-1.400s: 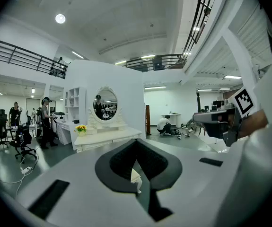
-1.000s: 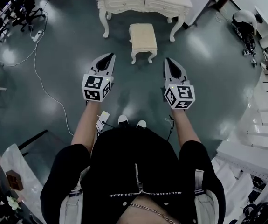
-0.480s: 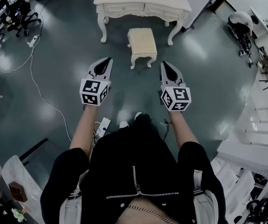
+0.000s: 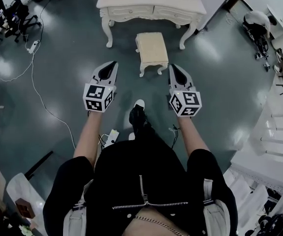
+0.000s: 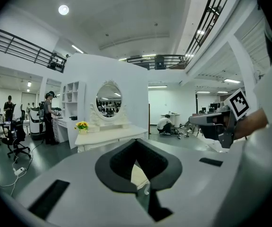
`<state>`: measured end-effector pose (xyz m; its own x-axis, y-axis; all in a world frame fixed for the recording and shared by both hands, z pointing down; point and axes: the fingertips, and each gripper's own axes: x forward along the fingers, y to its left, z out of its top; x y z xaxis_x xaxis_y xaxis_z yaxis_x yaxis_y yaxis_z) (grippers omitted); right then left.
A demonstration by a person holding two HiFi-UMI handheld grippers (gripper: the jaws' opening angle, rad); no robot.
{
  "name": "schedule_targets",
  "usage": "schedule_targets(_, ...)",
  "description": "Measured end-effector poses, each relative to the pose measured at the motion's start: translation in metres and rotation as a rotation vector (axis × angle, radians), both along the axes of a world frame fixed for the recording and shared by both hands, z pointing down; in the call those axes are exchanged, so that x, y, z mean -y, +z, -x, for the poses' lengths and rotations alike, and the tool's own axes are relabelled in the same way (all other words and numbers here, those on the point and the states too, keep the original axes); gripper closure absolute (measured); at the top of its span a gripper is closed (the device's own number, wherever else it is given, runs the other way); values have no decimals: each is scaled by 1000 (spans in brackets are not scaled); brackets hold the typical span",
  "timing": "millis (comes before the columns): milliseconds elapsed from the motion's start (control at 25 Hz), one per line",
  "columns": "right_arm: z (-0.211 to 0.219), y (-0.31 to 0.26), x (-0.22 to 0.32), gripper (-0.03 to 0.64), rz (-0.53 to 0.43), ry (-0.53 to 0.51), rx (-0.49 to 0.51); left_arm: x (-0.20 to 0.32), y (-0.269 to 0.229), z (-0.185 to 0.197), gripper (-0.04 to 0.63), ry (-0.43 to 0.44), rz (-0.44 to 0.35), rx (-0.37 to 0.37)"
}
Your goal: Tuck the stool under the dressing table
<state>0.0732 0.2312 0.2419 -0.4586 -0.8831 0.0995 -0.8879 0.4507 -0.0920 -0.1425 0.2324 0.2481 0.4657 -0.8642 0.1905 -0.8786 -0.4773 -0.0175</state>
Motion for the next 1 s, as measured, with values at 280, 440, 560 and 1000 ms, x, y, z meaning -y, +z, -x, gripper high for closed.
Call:
schedule_targets(280,7,2,89,612,21,-8,23,84,-4,3,574,-4,13,16)
schedule_targets(440,11,1,138,612,30,-11,40,131,-6,4,574,1,20,28)
schedule_targets(560,9,0,175,612,33,-13,53,167,-9,0,574,3,19,32)
schedule_targets(1000,-2,4,243,612,37,14,97,237,-16,-10,574,40,8,57)
